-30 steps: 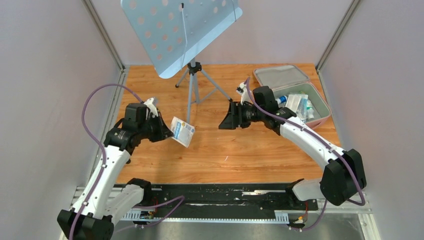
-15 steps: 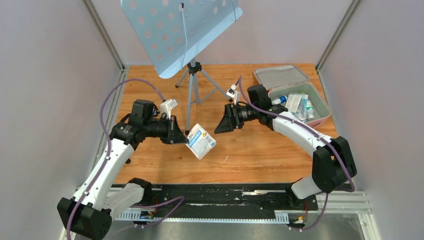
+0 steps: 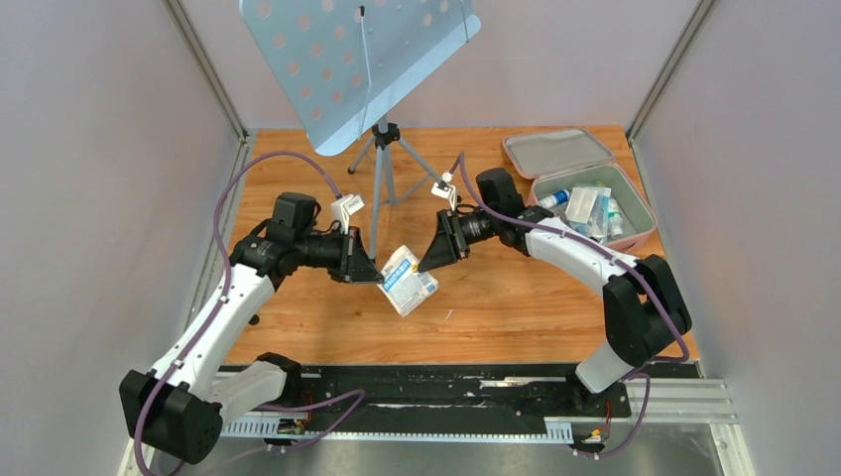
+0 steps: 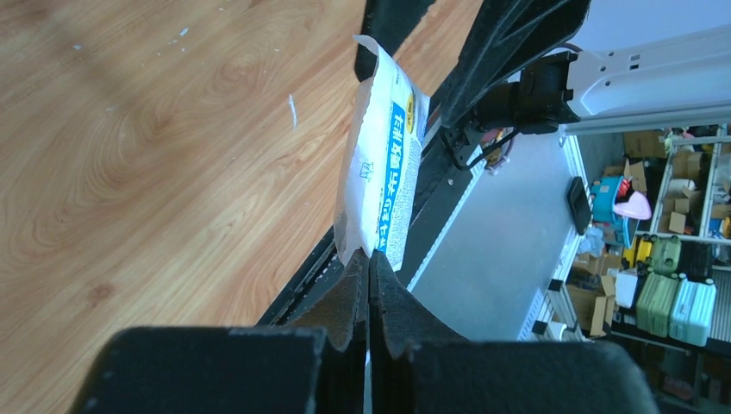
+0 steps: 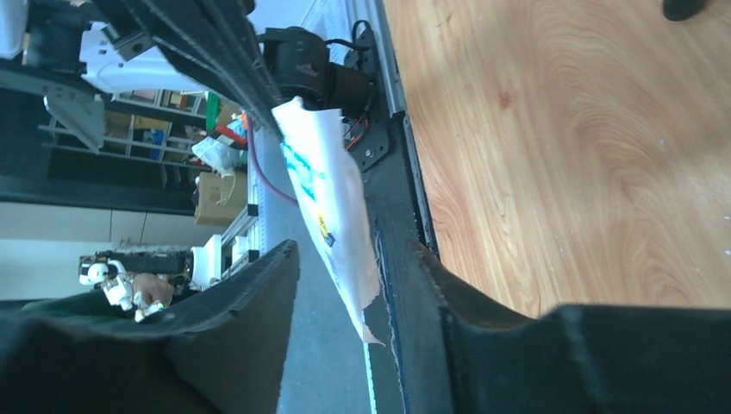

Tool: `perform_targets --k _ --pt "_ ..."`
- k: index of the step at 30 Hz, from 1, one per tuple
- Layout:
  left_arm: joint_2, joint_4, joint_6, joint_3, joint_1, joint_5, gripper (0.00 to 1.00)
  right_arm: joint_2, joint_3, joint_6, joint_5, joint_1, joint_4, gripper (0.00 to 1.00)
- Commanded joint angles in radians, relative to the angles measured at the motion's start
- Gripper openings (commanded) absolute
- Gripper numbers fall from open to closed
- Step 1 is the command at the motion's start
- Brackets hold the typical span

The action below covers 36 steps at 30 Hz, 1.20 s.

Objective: Organize the medicine kit
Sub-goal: Place the medical item at the medicine box.

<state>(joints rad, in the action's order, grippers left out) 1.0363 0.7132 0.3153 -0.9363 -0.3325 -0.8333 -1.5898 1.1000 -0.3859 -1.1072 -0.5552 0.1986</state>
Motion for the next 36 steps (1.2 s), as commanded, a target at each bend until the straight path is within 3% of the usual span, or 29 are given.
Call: perform_targets --k 1,5,12,15,19,22,23,24,25,26,27,29,31,36 --pt "0.008 -0.033 -0.032 0.005 -0.003 -0.017 0.0 0.026 -0.012 -0.008 -0.1 -0.002 -0.069 0.43" --pt "0.014 -0.037 -0.032 0.004 -0.002 -0.013 0.0 0.027 -0.03 -0.007 -0.134 -0.01 -0.071 0.3" --pt "0.017 -0.049 -0.028 0.003 -0.003 -0.024 0.0 0.009 -0.029 -0.007 -0.143 -0.037 -0.071 0.36" --pt "0.014 -0.053 -0.026 0.002 -0.003 -0.027 0.0 0.002 -0.017 -0.007 -0.136 -0.046 -0.071 0.34" --pt "0.015 -0.064 -0.021 0.009 -0.003 -0.03 0.0 -0.007 -0.001 -0.007 -0.133 -0.05 -0.07 0.05" --pt "0.025 -0.062 -0.02 0.006 -0.003 -0.028 0.0 0.001 0.0 -0.005 -0.105 -0.049 -0.064 0.0" --pt "0.03 -0.061 -0.02 0.004 -0.003 -0.025 0.03 0.006 0.0 0.0 -0.089 -0.048 -0.055 0.0" --pt "0.033 -0.055 -0.021 0.0 -0.002 -0.019 0.22 0.012 0.002 0.009 -0.068 -0.046 -0.039 0.0" --pt "0.038 -0.046 -0.022 -0.003 -0.003 -0.014 0.48 0.018 0.005 0.02 -0.042 -0.038 -0.013 0.0" --pt "0.04 -0.041 -0.024 -0.01 -0.003 0.0 0.6 0.026 0.007 0.031 -0.015 -0.027 0.012 0.0" --pt "0.043 -0.029 -0.025 -0.014 -0.002 0.009 0.78 0.037 0.007 0.043 0.021 -0.006 0.043 0.0" --pt "0.047 -0.015 -0.033 -0.023 -0.003 0.035 0.93 0.069 -0.001 0.065 0.078 0.045 0.093 0.0" --pt "0.051 -0.004 -0.044 -0.026 -0.002 0.062 0.99 0.114 -0.017 0.079 0.12 0.113 0.132 0.0" --pt "0.084 0.002 -0.051 -0.021 -0.002 0.102 1.0 0.278 -0.078 0.083 0.226 0.37 0.217 0.0"
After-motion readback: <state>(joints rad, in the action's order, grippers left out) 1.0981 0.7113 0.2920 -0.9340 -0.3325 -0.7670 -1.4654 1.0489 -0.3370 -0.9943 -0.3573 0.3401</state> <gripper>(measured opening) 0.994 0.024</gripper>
